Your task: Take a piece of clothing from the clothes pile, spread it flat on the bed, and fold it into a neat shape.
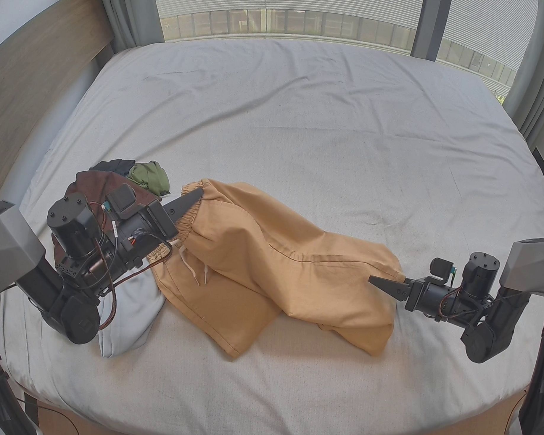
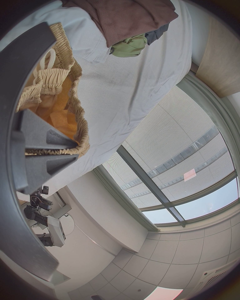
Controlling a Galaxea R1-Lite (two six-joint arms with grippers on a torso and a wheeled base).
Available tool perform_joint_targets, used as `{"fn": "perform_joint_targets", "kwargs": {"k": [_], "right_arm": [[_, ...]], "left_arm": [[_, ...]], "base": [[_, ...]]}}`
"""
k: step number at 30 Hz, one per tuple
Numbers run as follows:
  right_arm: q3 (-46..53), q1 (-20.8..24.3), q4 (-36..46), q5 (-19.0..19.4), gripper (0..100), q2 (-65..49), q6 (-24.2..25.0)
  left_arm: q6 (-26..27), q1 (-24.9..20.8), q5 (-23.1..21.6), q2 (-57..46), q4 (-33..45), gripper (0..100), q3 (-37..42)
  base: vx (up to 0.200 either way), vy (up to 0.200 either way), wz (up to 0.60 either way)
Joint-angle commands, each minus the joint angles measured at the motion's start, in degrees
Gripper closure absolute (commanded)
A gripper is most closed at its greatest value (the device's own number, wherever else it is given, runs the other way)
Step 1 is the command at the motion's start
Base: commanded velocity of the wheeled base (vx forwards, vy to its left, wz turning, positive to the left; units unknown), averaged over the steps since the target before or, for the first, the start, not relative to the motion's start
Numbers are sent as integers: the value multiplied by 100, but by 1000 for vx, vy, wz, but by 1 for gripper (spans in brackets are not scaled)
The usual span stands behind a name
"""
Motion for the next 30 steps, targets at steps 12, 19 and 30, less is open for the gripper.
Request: {"fn": "perform_joint_targets", "kwargs": {"k": [12, 19, 30], "right_arm": [[154, 250, 3, 38, 0, -657, 386], [84, 338, -5, 38, 0, -375, 351], [75, 232, -14, 38, 0, -191, 263]], "left_arm": [[-2, 9, 1, 13, -2, 100, -15], [-2, 9, -7, 4, -2, 100, -24], [-2, 18, 1, -4, -2, 100, -6]], "base": [[0, 0, 0], [0, 0, 0], [0, 0, 0]]}}
